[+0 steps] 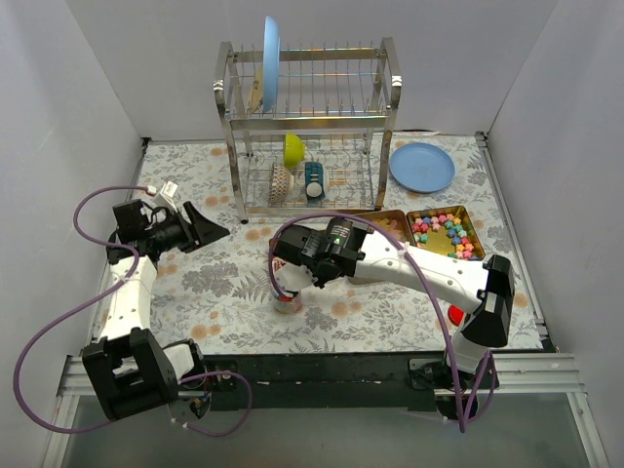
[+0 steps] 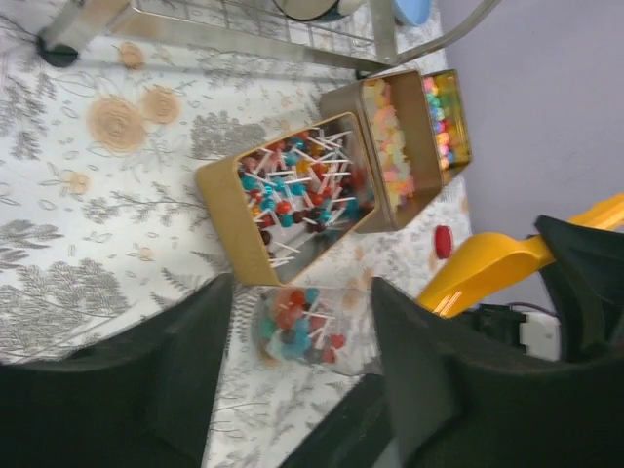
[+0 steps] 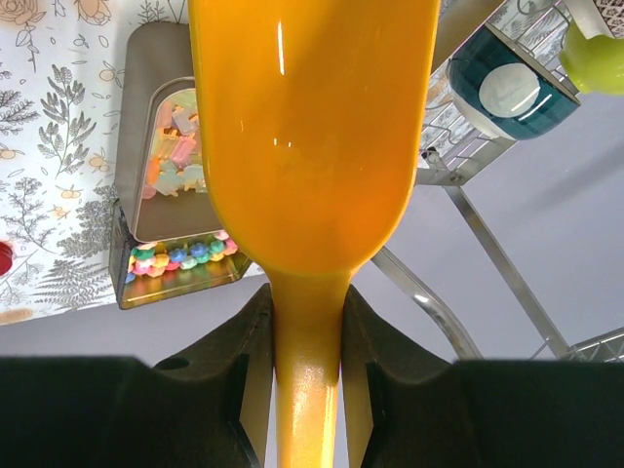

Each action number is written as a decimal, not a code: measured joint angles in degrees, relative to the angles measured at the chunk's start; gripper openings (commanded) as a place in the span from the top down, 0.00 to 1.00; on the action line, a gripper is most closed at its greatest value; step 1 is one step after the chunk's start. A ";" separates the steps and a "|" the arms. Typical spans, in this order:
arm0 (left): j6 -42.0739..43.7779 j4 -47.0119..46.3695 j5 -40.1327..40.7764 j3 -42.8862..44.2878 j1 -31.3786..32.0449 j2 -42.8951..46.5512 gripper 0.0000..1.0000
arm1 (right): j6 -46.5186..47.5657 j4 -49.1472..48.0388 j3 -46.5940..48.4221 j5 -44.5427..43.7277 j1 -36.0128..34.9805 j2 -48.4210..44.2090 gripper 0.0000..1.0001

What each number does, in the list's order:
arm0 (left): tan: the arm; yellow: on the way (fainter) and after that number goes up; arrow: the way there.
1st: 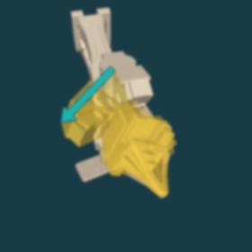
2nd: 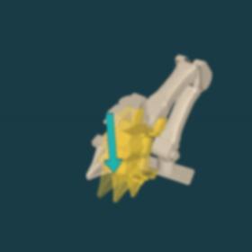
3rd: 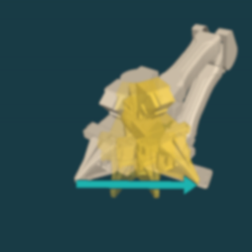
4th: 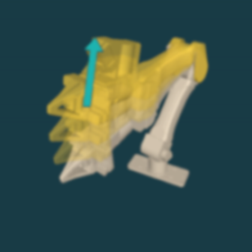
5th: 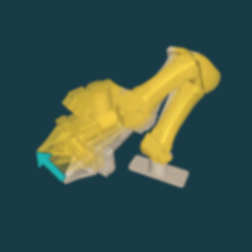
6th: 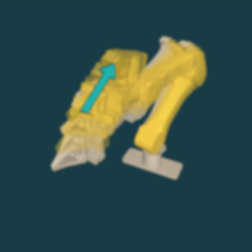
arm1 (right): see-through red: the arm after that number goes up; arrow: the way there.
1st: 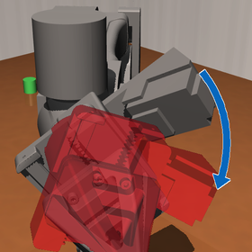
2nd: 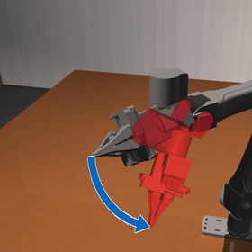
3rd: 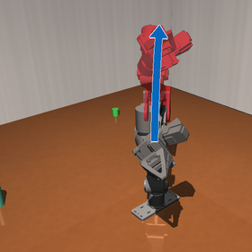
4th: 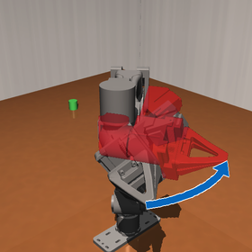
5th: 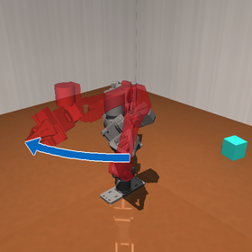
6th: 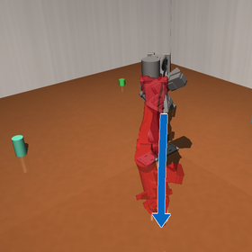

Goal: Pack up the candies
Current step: Place the fake candies in the packing bottle, then adjust the spatula, then scoop the fake candies from the storage box.

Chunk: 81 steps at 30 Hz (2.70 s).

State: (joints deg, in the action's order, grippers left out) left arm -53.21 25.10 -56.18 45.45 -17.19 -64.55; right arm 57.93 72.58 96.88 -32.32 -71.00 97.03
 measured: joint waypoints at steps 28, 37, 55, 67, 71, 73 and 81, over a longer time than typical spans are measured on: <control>-17.73 -19.61 -15.76 -5.75 12.35 -2.89 1.00 | -7.50 -0.96 27.28 14.47 0.68 10.21 0.99; -13.94 -17.79 -6.91 -4.85 12.37 -1.46 1.00 | -6.99 -1.33 16.09 15.80 6.34 5.11 0.99; -15.69 -16.85 8.22 -10.54 13.53 -21.55 1.00 | -4.07 1.25 12.07 10.23 14.95 13.84 0.99; -17.00 -20.00 9.46 -10.56 20.52 -27.63 1.00 | -2.05 1.11 13.66 5.86 16.00 22.47 0.99; -17.62 -21.18 9.40 -10.56 21.64 -29.18 1.00 | -2.27 1.36 15.93 4.35 15.96 25.44 0.99; -18.05 -21.73 9.35 -10.56 22.16 -29.97 1.00 | -2.40 1.11 17.44 3.89 15.80 27.19 0.99; -20.15 -24.30 8.61 -10.47 23.52 -32.46 1.00 | -2.89 1.03 20.55 4.39 14.58 32.15 0.99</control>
State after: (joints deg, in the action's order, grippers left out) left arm -73.36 0.80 -47.57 34.98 6.33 -97.01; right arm 55.05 73.60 117.43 -27.92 -56.42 129.19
